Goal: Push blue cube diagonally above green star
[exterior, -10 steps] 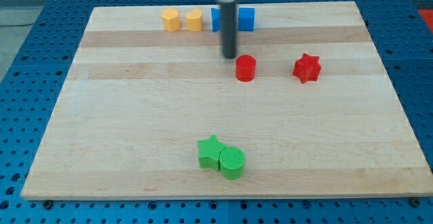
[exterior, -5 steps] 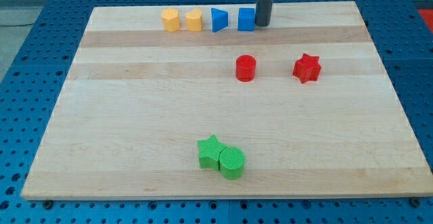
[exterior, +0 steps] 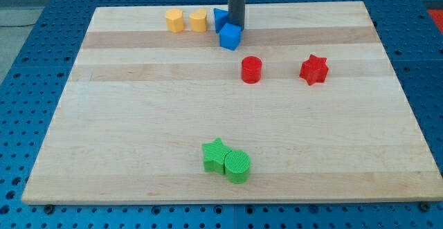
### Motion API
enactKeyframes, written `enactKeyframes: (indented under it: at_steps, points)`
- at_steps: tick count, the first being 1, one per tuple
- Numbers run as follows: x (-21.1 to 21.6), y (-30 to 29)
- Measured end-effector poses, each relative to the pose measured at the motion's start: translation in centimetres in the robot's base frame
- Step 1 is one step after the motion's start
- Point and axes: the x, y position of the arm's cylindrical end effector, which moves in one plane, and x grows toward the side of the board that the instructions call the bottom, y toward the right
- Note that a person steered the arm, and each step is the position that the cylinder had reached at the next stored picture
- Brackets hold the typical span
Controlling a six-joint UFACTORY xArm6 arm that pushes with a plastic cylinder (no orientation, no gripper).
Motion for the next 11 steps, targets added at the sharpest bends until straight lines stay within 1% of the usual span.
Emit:
enactKeyframes:
  at_steps: [2,3,5,7,11]
  points:
    - [7.3,-3.6]
    - [10.2,-6.2]
    - [16.7,-7.8]
    - [17.5,-13.8]
    - [25.4,-7.9]
